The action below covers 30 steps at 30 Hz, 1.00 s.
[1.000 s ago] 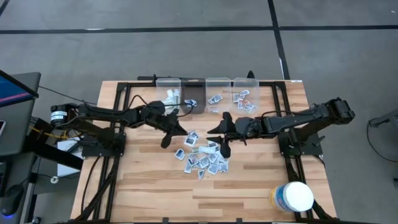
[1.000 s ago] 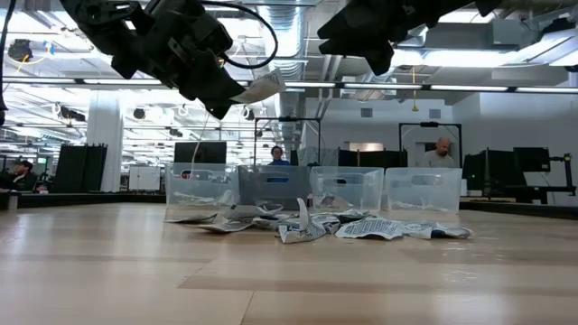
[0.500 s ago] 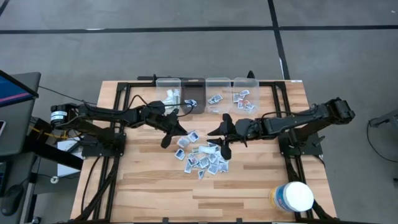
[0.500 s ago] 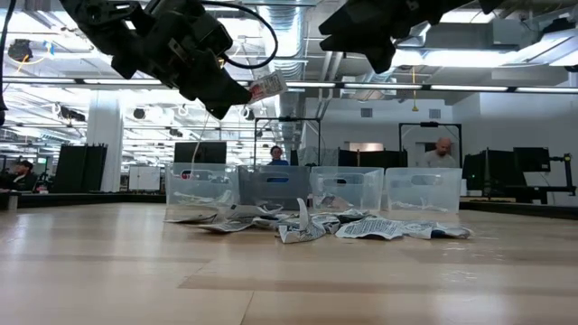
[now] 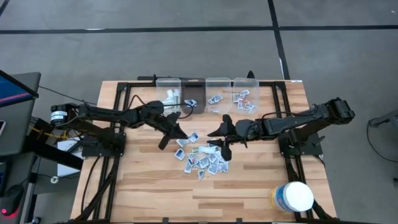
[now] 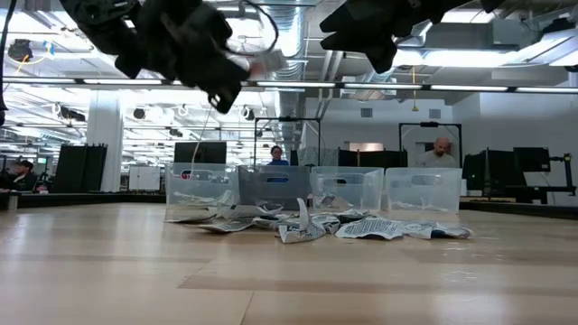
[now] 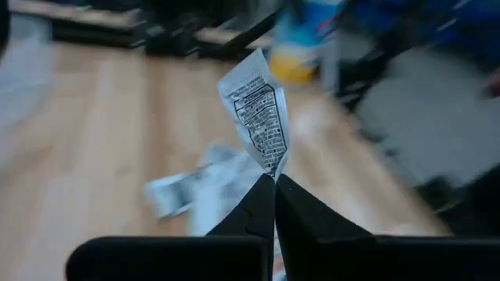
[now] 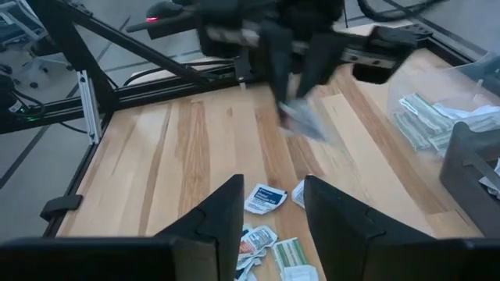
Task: Pick & Place First Aid Supplies
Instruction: Put the ointment pack into the right transparent bin
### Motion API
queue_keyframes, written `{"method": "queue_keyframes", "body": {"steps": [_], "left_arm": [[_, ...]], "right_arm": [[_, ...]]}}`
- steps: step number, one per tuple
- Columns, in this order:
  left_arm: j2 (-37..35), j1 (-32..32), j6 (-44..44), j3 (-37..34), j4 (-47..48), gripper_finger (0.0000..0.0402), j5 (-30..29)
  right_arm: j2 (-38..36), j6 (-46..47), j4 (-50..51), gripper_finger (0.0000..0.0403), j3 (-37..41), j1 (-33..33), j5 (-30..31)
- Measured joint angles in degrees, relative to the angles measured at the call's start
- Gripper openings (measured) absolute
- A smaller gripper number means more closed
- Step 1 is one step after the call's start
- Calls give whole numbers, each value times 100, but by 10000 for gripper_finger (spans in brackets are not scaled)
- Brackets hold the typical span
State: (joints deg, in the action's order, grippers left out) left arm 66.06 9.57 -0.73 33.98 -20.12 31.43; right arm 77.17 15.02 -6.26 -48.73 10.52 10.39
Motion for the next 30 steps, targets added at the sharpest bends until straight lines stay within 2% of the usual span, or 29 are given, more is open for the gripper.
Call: {"method": "queue_keyframes", "body": {"steps": [4,7,13,17,23,30], "left_arm": [[0,-22,-854,0,-593,9,689],[0,-20,-1438,2,-841,8,884],[0,-59,-2168,2,-933,10,890],[0,-196,-2440,2,-1367,8,897],[0,-330,-2845,2,-2067,10,867],[14,-328,-2863,2,-2184,8,436]], "right_arm": [[0,-42,-24,144,0,-6,0],[0,-46,-142,158,0,-44,-1],[0,-71,-792,183,0,-61,-1],[0,-284,-1017,193,0,-69,-2],[0,-157,-1106,196,0,-175,-7],[0,-150,-1731,190,0,-225,-186]]}}
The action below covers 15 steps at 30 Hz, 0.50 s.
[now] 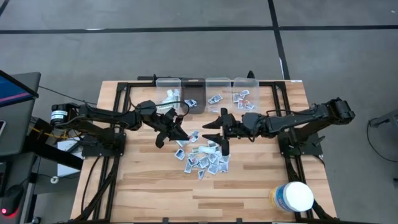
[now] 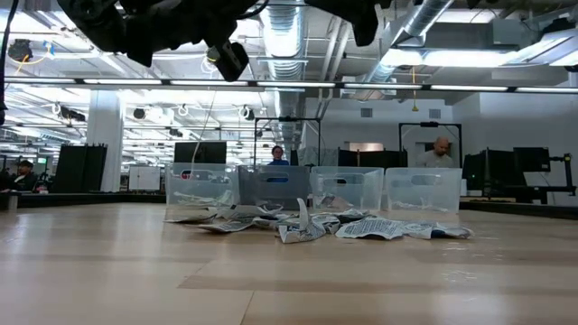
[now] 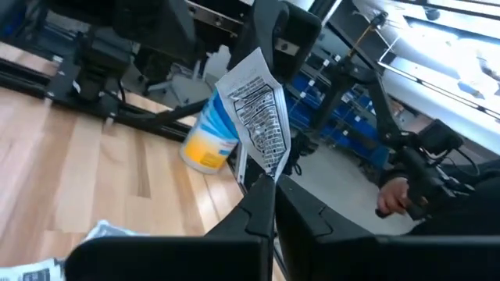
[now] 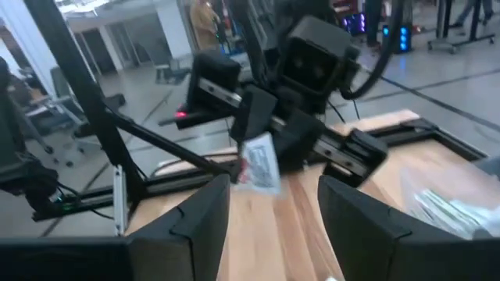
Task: Pick & Place First Aid Supplies
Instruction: Put the ointment pack into the right transparent bin
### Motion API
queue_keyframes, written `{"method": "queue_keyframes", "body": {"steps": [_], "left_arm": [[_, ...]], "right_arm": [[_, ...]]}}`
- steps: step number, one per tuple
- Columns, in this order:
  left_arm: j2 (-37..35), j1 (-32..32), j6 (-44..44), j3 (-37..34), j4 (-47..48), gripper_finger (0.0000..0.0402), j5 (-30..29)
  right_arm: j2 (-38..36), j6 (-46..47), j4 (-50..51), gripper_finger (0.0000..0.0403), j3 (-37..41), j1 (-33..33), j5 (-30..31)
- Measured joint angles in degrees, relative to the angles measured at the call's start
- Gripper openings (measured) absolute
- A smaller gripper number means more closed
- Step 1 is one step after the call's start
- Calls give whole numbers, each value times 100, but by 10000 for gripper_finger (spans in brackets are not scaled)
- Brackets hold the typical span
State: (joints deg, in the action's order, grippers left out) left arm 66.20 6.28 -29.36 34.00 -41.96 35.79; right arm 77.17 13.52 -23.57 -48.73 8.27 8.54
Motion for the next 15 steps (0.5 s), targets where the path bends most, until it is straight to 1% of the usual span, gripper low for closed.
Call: {"method": "queue_keyframes", "body": {"steps": [4,7,15], "left_arm": [[68,0,-12,21,-308,10,-124],[217,0,-10,191,-332,7,-124],[776,0,-10,702,-352,8,-129]], "right_arm": [[0,0,-72,185,0,-39,-9],[0,2,-167,182,0,-90,-116],[0,2,-394,180,0,-138,-120]]}}
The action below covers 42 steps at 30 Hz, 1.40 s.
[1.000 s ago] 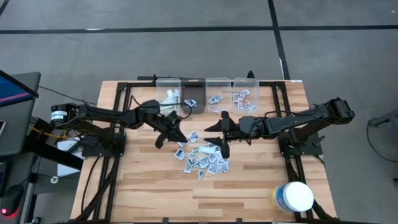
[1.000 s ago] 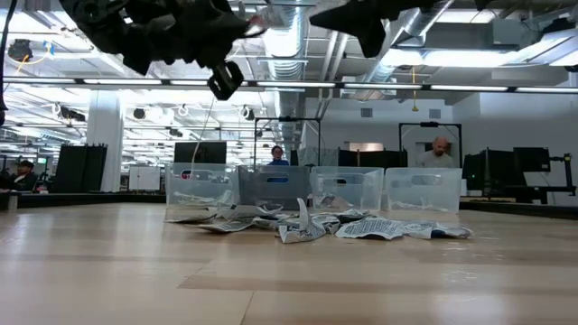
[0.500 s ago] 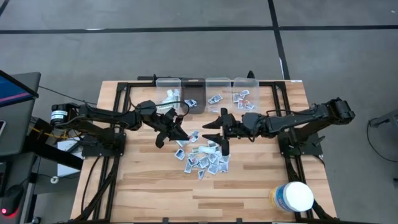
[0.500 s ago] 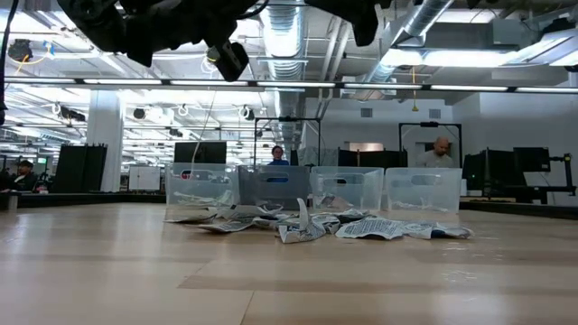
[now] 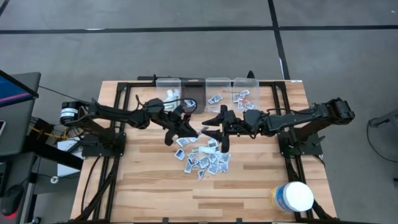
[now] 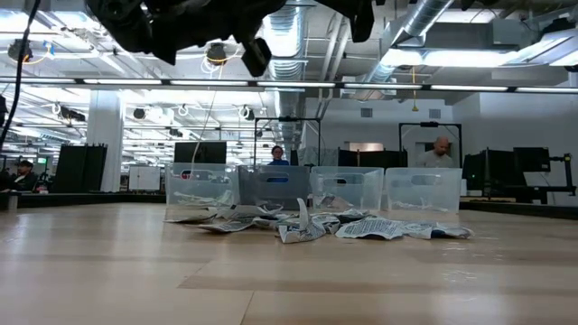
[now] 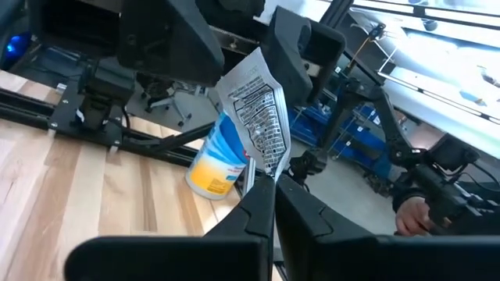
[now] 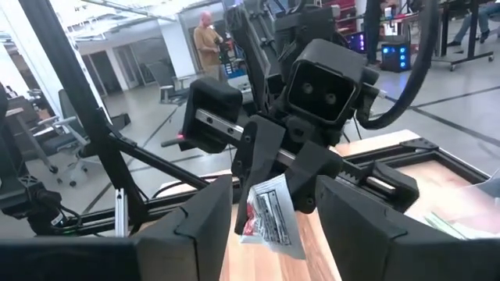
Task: Pick & Place First Aid Supplies
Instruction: Put the ointment pack into the right transparent bin
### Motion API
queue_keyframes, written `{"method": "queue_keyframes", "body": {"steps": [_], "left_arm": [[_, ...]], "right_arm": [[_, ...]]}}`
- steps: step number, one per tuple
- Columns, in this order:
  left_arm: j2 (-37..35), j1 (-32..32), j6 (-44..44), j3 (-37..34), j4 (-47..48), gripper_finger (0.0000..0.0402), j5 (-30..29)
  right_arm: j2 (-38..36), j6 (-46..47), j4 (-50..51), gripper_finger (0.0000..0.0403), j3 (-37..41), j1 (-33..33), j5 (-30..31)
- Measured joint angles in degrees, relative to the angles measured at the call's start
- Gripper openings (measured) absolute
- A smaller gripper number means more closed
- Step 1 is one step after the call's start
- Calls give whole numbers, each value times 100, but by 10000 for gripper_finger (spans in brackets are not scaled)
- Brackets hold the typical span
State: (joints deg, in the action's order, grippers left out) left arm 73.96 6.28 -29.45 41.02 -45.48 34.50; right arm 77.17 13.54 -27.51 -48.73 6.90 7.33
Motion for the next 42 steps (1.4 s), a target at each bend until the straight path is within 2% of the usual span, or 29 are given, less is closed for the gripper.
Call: {"method": "queue_keyframes", "body": {"steps": [5,8,11,13,15,22,31,38,42], "left_arm": [[-31,26,48,54,-12,10,0],[-58,48,50,56,-92,11,2],[-79,80,63,56,-82,9,4],[-82,87,63,56,-82,9,4],[-82,115,66,56,-79,10,24],[-82,264,66,54,-87,34,-50],[-82,485,683,50,-94,98,-44],[-189,843,909,47,-63,133,78],[-434,1165,1027,45,-48,138,463]], "right_arm": [[0,0,37,167,-1,29,-1],[0,0,44,144,0,59,-2],[0,-2,47,93,0,57,-28],[0,-70,44,39,0,53,-169],[0,-181,34,13,0,46,-306],[0,-195,1,4,0,37,-326],[0,-352,-4,1,-2,-172,-365],[0,-664,143,1,-4,-748,-306],[0,-664,484,1,-4,-1281,-256]]}}
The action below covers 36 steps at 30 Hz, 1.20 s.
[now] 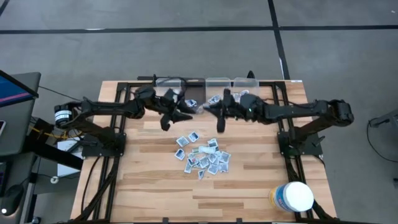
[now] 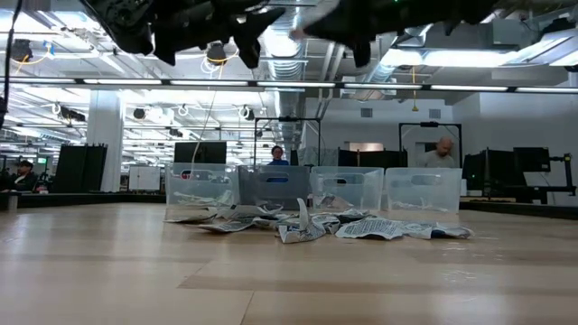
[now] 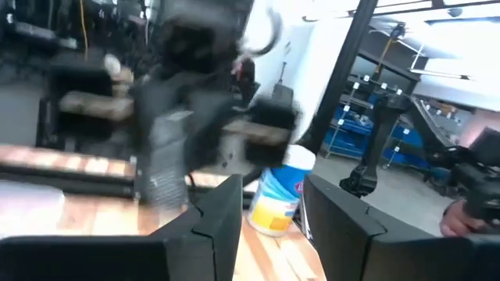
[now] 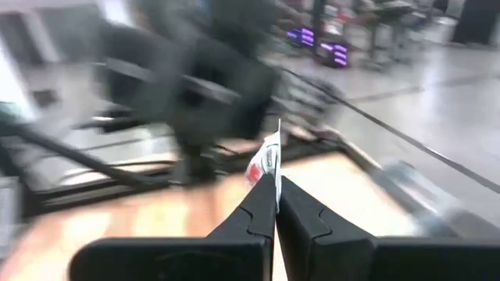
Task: Pick & Place First Aid Supplies
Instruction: Put the ointment pack into the right transparent bin
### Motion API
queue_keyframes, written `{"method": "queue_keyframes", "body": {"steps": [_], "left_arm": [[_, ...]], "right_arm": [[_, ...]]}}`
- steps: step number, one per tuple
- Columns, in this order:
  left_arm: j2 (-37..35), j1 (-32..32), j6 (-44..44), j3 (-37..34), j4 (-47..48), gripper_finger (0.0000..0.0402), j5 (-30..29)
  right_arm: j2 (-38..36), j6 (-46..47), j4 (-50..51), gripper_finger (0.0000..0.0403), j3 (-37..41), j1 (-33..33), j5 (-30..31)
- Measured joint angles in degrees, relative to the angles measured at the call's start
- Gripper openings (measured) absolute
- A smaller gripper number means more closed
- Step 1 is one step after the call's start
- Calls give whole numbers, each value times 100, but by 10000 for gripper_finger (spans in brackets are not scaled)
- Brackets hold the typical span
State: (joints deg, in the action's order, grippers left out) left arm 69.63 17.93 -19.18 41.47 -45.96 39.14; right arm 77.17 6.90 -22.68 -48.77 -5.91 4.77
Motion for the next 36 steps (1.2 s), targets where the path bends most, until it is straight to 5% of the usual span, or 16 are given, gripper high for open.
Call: {"method": "queue_keyframes", "body": {"steps": [7,14,24,36], "left_arm": [[-432,722,402,0,223,132,133],[-638,1637,418,0,1452,131,123],[-643,2554,419,-98,2559,128,120],[-641,2793,656,-685,2538,127,-166]], "right_arm": [[0,4,807,0,0,-867,286],[-1,8,1729,0,-5,-1305,843],[-7,6,5268,0,-1089,-1386,2307],[-8,146,7054,11,-1508,-2551,1449]]}}
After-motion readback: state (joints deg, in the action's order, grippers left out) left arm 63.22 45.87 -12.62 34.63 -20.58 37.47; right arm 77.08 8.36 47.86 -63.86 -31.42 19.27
